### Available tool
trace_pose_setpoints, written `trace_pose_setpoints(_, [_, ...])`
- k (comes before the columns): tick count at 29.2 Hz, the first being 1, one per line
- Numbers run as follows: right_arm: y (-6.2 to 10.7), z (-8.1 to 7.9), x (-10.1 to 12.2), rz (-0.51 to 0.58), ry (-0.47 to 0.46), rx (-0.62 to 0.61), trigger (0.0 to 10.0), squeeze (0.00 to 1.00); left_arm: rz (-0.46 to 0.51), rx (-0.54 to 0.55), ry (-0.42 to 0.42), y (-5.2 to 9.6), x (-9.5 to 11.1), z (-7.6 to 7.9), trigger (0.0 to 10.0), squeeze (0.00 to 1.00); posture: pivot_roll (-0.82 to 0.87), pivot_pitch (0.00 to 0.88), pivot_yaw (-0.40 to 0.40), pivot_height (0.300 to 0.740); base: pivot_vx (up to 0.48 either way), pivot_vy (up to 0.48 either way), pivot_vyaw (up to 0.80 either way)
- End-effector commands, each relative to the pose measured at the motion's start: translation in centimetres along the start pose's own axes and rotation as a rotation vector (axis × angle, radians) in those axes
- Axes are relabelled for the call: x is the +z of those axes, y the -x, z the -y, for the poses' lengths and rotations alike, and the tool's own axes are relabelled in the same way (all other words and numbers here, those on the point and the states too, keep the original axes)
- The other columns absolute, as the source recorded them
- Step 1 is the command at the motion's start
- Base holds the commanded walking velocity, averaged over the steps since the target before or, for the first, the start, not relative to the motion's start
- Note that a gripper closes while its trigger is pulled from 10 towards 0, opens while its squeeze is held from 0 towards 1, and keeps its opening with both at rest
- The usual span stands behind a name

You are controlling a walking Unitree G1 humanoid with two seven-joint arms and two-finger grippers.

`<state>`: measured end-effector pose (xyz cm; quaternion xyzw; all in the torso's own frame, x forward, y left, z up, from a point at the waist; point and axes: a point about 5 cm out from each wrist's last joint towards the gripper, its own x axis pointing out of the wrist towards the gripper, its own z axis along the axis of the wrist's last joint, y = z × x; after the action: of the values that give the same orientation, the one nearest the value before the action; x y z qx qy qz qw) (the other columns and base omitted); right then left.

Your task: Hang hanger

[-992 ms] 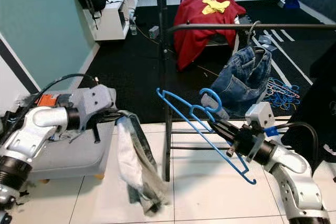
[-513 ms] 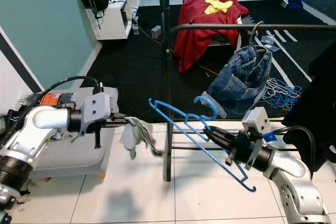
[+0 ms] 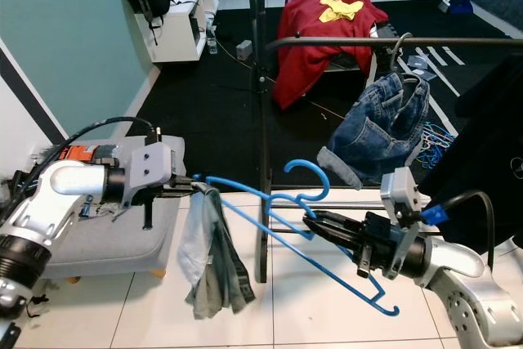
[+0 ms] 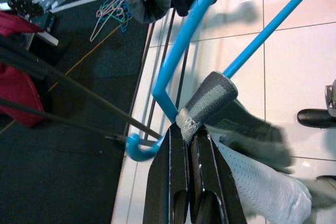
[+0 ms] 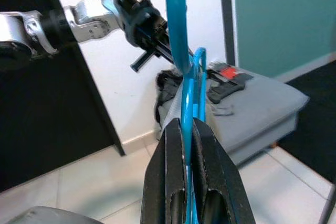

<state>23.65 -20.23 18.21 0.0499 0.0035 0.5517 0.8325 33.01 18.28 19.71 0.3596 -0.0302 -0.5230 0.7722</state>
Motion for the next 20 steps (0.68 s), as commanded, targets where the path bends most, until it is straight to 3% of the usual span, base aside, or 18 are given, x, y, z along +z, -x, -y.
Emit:
trace_pose_setpoints(1, [0.3,-0.5,0.0,-0.017,-0.024,0.041,10.0,0.0,-0.027,-0.016,0.012,0.6,-0.4,-0.3,10.0,0.0,-0.07,0.074,0.075,0.74,0.0,0.0,0.0])
trace_pose_setpoints(7, [1.2,-0.7,-1.5,-0.111,-0.039,0.033,10.0,0.0,-0.007,-0.001,0.021,1.1,-0.2,-1.1,10.0,0.0,-0.07,0.069,0.074,0.74,0.0,0.0,0.0])
trace_pose_setpoints(13, [2.9,1.8,-3.7,-0.251,0.122,-0.216,10.0,0.0,0.053,0.024,0.051,1.7,1.0,-2.6,10.0,0.0,-0.08,0.061,0.079,0.74,0.0,0.0,0.0])
trace_pose_setpoints(20, [3.5,1.0,-4.8,-0.29,0.071,-0.186,10.0,0.0,0.088,0.056,0.078,2.2,2.2,-4.3,10.0,0.0,-0.08,0.057,0.078,0.74,0.0,0.0,0.0])
